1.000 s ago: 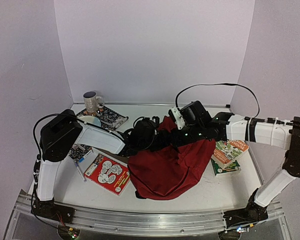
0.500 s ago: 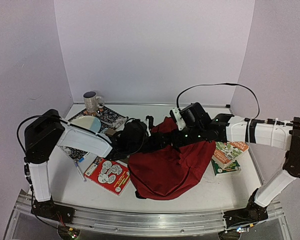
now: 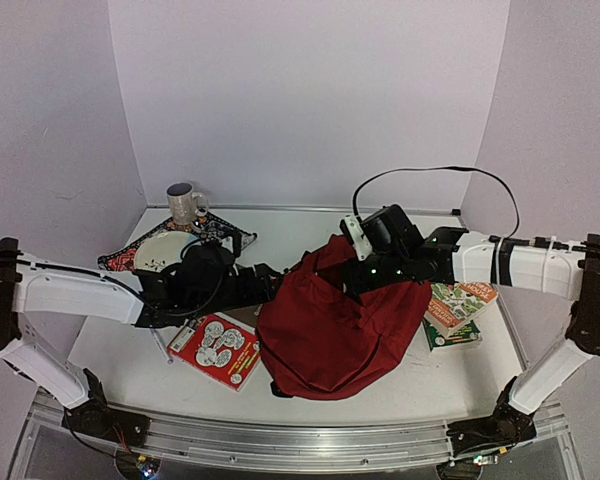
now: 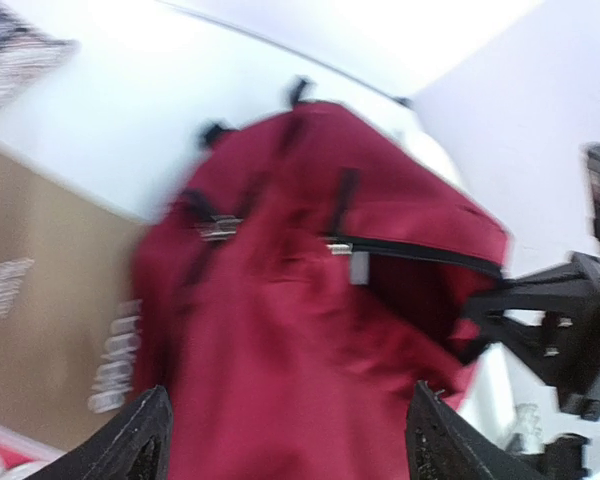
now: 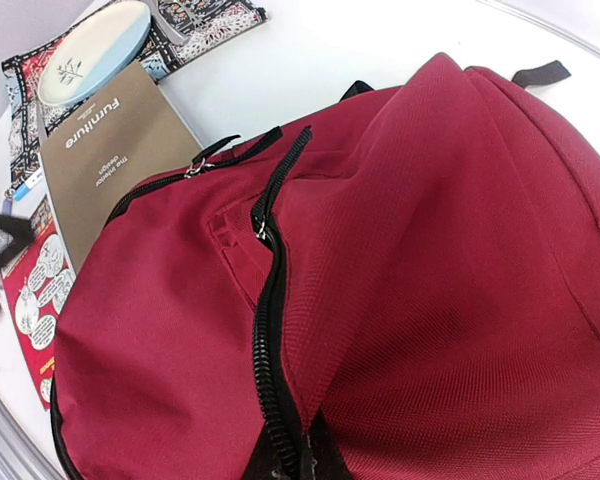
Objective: Pack the student bag
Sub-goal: Pick up the pen at the center of the board.
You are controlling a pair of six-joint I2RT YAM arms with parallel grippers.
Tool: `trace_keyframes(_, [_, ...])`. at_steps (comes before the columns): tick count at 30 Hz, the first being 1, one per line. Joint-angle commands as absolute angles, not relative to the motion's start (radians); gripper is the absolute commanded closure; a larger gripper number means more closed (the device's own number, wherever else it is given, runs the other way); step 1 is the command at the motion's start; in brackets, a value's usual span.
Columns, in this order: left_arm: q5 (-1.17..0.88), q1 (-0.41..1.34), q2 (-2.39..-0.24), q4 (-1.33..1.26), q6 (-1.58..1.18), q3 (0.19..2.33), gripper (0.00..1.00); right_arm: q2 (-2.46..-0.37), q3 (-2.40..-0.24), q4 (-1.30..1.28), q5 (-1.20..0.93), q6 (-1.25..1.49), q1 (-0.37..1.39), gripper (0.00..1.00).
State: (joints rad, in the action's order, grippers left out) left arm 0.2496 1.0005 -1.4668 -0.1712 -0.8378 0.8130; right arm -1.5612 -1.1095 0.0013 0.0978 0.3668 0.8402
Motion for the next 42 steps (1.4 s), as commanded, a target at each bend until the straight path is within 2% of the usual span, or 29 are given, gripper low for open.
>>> trace_keyframes(1, [0.41,0.974,-1.335,0.137,-0.85,0.809,0.14,-1.545,-1.146,0.009,0.101,0.334,0.836,1.0])
trace_keyframes(7, [0.48,0.911,-1.187,0.427,-0.985,0.779,0.01,-1.542,-1.146,0.009,0.09,0.321,0.836,1.0])
trace_keyframes(12, [0.479,0.846,-1.083,0.601,-1.105,0.726,0.01,-1.546,-1.143,0.009,0.081,0.313,0.836,1.0])
trace_keyframes(18, [0.382,0.695,-1.021,0.617,-1.101,0.632,0.01,-1.548,-1.147,0.009,0.063,0.287,0.835,1.0])
trace_keyframes(22, [0.343,0.618,-1.066,0.609,-1.075,0.602,0.08,-1.544,-1.152,0.01,0.043,0.269,0.836,1.0])
trace_keyframes(28, [0.311,0.558,-1.143,0.573,-1.049,0.566,0.26,-1.535,-1.143,0.019,0.024,0.261,0.836,1.0])
trace_keyframes(36, [0.248,0.519,-1.25,0.468,-1.022,0.509,0.32,-1.536,-1.128,0.036,0.008,0.264,0.836,1.0])
trace_keyframes(42, [0.219,0.505,-1.308,0.435,-1.0,0.496,0.47,-1.533,-1.128,0.035,0.008,0.264,0.836,1.0])
